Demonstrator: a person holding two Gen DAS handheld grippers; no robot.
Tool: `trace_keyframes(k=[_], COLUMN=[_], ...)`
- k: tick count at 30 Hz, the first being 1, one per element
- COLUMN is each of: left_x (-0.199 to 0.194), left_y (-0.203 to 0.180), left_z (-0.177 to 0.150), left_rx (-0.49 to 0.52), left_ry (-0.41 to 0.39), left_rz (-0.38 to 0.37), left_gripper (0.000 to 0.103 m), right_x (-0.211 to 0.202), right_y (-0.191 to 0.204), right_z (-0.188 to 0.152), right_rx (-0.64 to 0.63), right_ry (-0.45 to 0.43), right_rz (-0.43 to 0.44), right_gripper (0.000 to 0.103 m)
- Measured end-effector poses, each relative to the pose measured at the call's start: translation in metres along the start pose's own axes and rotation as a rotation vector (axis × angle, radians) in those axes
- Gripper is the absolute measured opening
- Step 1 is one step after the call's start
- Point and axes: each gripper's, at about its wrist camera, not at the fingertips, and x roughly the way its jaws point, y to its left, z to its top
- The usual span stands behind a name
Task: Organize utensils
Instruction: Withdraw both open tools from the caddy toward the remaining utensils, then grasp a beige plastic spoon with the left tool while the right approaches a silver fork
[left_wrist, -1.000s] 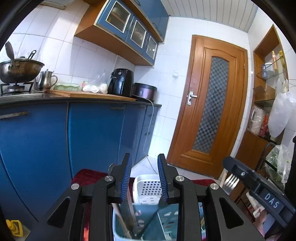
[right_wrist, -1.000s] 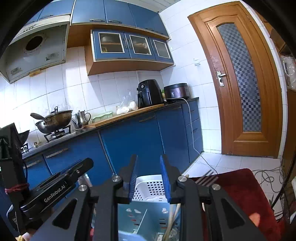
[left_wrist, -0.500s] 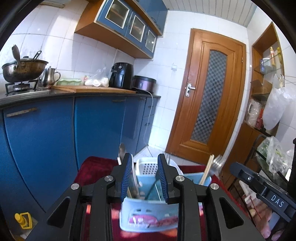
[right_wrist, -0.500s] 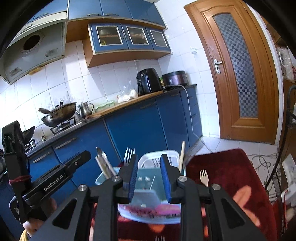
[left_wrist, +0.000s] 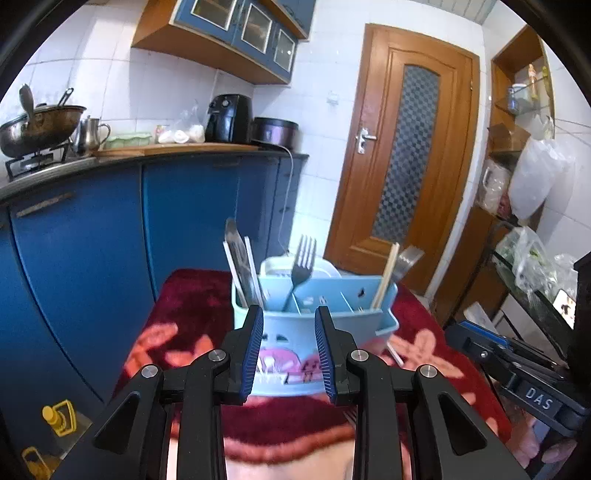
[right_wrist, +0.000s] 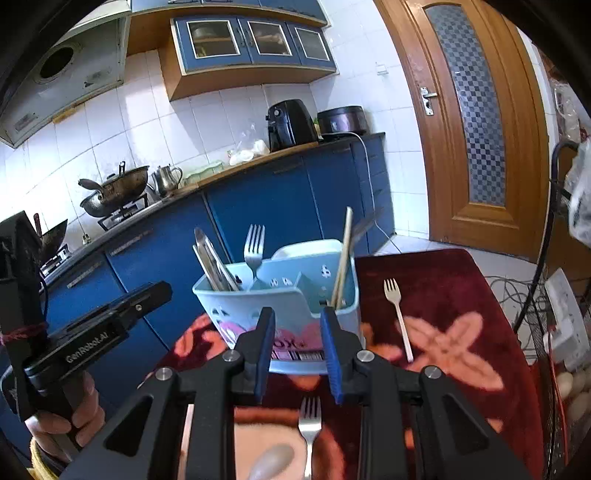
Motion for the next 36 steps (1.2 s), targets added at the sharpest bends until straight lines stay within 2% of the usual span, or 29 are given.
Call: trace_keyframes(k=[8, 24, 36], left_x=[-0.002, 0.022, 0.042], left_y=[-0.010, -0.033, -0.047], left_z=[-0.023, -0.073, -0.114], left_rx=[0.015, 0.068, 0.118], left_ry=[0.085, 0.285, 0.461], left_rz=[-0.035, -0.046, -0.060], left_gripper=[0.029, 0.029, 0.029], right_x=[-0.003, -0.007, -0.004], right_y=[-0.011, -0.053, -0.074], right_z=[-0.029, -0.080, -0.102], right_rx=[0.013, 0.087, 0.140], right_ry=[0.082, 0.216, 0.272], right_rz=[-0.013, -0.091, -0.097], right_gripper=[0.029, 0.033, 0.034])
